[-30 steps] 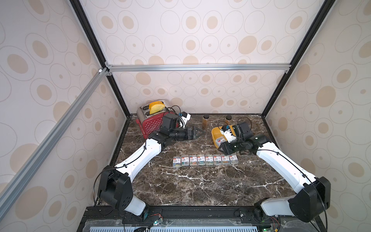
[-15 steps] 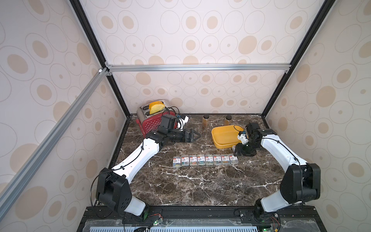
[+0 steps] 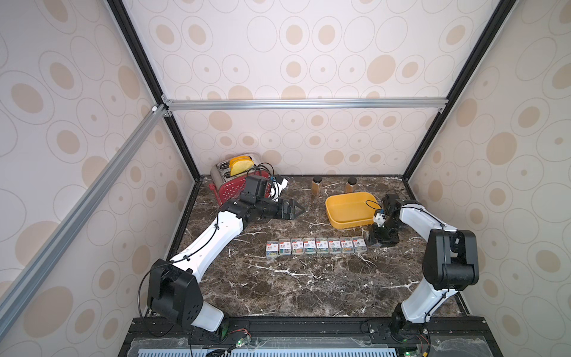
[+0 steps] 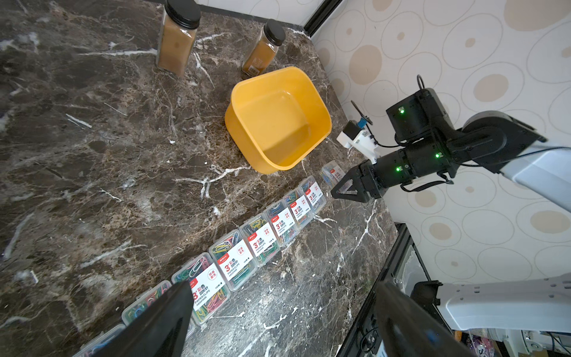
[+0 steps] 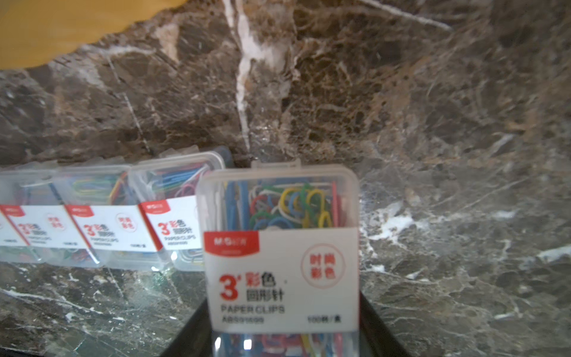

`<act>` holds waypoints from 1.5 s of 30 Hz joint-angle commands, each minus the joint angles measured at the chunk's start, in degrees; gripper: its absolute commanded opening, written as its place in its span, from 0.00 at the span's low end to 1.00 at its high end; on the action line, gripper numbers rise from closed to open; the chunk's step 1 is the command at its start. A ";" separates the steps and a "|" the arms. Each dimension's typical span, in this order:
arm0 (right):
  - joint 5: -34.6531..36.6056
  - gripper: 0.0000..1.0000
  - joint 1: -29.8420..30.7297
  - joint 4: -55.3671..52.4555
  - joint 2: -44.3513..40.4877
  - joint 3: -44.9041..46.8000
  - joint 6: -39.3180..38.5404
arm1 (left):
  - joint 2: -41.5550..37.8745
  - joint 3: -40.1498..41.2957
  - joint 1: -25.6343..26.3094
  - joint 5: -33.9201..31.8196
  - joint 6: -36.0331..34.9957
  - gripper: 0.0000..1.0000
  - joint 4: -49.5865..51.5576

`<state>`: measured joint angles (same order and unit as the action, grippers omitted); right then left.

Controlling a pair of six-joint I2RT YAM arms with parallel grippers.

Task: Take the paper clips out of the storage box
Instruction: Place the boxed paper clips at the center of the board, then adjust the boxed paper clips at the center of the board.

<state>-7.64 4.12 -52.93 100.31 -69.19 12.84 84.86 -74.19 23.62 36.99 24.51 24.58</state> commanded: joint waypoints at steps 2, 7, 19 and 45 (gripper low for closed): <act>2.34 0.14 -0.79 0.21 2.07 -1.01 -1.06 | 0.04 -1.90 -0.74 -0.16 -2.68 0.95 1.69; 2.39 0.22 -1.31 1.21 3.56 -0.63 -1.24 | 0.27 -2.03 -1.02 0.01 -3.16 0.95 2.04; 2.41 0.54 -1.66 2.35 4.38 0.11 -0.90 | 1.09 -2.19 -1.03 0.49 -2.80 0.96 1.36; 5.30 0.58 -5.25 0.77 -2.35 -3.04 3.36 | 1.54 -2.88 -1.07 1.86 -1.62 0.99 0.10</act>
<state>-5.19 -0.16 -50.35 96.73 -70.89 14.33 86.06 -74.32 22.96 38.06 22.94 25.30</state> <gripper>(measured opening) 0.585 0.991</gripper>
